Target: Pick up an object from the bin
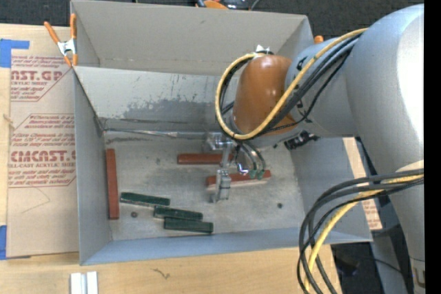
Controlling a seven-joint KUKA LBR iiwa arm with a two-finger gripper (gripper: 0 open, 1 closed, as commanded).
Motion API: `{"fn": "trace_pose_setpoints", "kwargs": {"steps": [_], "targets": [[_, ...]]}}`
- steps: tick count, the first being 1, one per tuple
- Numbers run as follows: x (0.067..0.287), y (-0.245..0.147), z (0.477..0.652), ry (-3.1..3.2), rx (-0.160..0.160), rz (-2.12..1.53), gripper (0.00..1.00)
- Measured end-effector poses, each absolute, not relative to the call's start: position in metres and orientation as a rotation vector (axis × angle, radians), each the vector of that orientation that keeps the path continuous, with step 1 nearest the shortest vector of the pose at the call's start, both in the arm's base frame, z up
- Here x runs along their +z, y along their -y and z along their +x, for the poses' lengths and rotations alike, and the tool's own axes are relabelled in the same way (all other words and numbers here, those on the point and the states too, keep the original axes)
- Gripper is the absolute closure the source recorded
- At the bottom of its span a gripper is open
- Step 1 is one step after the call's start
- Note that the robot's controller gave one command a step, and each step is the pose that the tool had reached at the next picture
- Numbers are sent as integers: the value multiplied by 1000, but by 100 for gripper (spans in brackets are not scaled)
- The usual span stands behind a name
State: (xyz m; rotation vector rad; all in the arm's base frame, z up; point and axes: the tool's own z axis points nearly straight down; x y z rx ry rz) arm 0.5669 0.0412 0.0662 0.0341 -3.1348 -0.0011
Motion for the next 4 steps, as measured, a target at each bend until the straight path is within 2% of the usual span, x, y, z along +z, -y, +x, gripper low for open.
{"fn": "trace_pose_setpoints", "kwargs": {"steps": [1, 2, 3, 4], "targets": [[71, -40, 570, 3143, -1, 31, 100], [247, -39, 568, 3153, 0, 58, 100], [136, -42, 502, 3126, 0, 183, 100], [140, -42, 506, 3137, 0, 182, 0]]}}
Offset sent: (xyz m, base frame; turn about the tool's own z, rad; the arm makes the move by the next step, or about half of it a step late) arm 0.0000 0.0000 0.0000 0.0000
